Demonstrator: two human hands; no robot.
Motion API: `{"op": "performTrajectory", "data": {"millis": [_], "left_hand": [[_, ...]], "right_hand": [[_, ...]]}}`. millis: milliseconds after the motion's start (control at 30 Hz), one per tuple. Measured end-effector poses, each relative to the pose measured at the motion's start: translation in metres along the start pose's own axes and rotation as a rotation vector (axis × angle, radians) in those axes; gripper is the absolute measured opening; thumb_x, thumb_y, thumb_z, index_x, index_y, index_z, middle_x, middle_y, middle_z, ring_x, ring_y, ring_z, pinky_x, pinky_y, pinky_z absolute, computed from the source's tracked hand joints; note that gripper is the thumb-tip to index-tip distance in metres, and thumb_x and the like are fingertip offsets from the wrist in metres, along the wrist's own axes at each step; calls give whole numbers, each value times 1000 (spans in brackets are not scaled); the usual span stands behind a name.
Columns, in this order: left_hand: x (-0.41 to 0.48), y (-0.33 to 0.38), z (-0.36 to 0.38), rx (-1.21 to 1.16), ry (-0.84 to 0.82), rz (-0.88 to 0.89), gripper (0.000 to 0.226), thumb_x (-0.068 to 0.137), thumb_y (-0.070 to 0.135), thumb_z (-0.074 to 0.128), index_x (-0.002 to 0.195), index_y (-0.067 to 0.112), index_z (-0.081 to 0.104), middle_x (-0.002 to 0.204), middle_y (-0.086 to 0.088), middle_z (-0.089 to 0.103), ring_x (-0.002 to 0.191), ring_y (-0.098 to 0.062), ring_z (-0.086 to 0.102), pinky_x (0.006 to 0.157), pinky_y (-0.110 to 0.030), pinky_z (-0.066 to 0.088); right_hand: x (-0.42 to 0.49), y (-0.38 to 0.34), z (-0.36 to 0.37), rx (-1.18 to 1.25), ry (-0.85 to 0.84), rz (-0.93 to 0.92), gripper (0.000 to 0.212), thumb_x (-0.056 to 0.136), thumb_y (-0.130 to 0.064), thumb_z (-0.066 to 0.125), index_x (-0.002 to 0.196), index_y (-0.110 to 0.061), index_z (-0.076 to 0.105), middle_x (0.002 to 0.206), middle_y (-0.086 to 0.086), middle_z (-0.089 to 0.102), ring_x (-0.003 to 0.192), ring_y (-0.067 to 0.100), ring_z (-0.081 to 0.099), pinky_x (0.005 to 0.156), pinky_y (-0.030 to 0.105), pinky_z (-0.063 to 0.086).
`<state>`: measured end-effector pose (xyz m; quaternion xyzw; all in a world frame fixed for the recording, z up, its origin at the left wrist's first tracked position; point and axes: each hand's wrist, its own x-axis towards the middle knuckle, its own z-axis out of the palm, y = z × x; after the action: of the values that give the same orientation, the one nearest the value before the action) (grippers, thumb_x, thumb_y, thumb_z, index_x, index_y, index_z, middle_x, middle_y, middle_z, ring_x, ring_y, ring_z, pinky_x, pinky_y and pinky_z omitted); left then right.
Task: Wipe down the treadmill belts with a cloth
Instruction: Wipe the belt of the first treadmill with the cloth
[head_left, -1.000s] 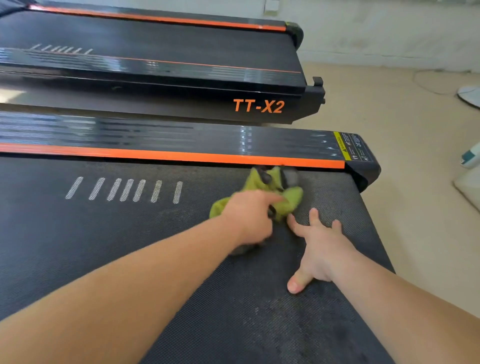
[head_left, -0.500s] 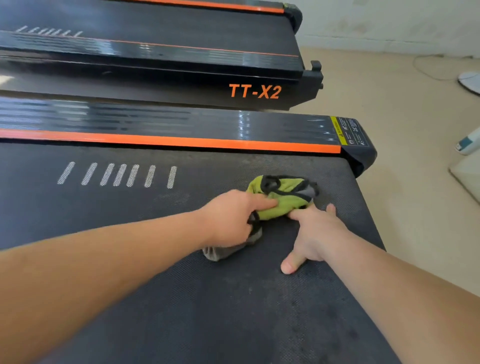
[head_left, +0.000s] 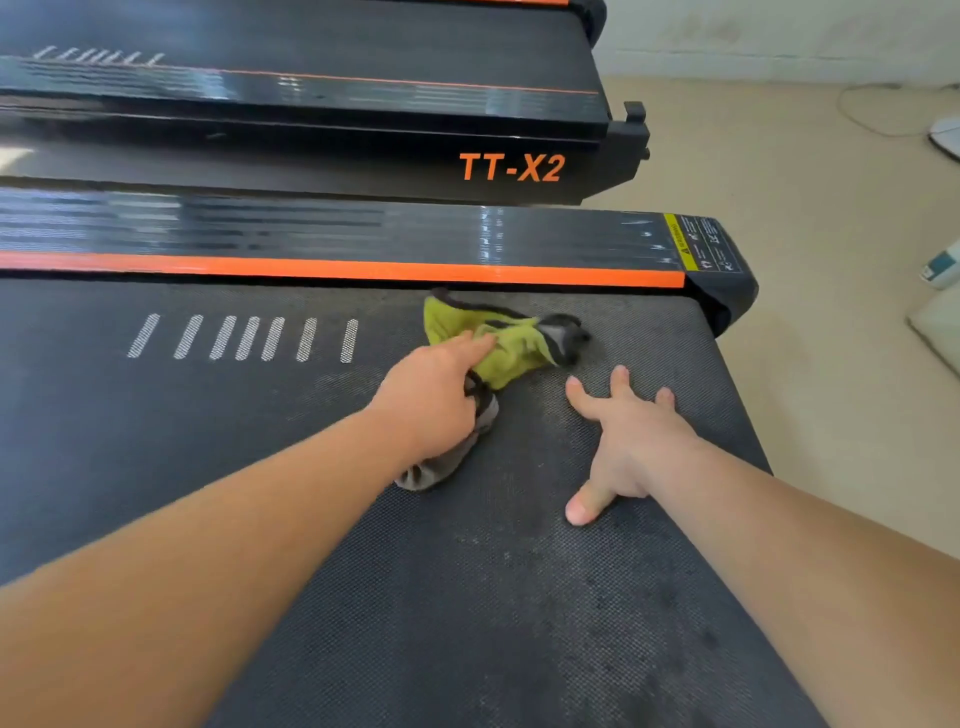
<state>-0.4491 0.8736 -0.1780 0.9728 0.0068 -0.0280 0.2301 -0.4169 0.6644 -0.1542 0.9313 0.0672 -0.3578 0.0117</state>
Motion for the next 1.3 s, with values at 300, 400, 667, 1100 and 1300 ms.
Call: {"op": "performTrajectory", "data": {"millis": [300,400,667,1100,1300], "left_hand": [[-43,8,17,-87,-199,345,79,78,13,54,153,37,44,153,15,50,139,-15,49,113,-32,43],[-26,14,15,-108,73,24,75,86,13,60,154,39,43,152,11,53,137,-19,50,109,-19,36],[-48,23,18,-124,-207,253,73,83,10,59,150,38,47,142,10,59,128,-20,57,105,-32,49],[-86,21,27,-124,-41,37,76,90,13,55,157,41,35,155,16,47,138,-20,49,108,-26,41],[-181,94,54,-255,-237,252,71,87,12,63,152,35,47,152,11,52,139,-16,49,113,-28,40]], "right_hand": [[6,1,3,36,-3,35,150,48,-53,100,164,-35,6,165,-12,-33,154,41,-22,115,75,22],[3,1,2,-3,-10,0,146,54,-54,98,158,-54,-4,165,-11,-33,153,45,-21,113,78,23],[5,4,3,0,11,-1,145,59,-51,97,162,-42,-5,167,-9,-27,153,45,-19,116,74,24],[-42,33,30,282,214,-219,137,62,-60,91,156,-58,-9,166,-21,-25,158,16,-13,122,64,22],[-116,89,78,195,97,-102,141,56,-61,91,156,-57,-8,165,-17,-29,157,27,-15,121,62,23]]}}
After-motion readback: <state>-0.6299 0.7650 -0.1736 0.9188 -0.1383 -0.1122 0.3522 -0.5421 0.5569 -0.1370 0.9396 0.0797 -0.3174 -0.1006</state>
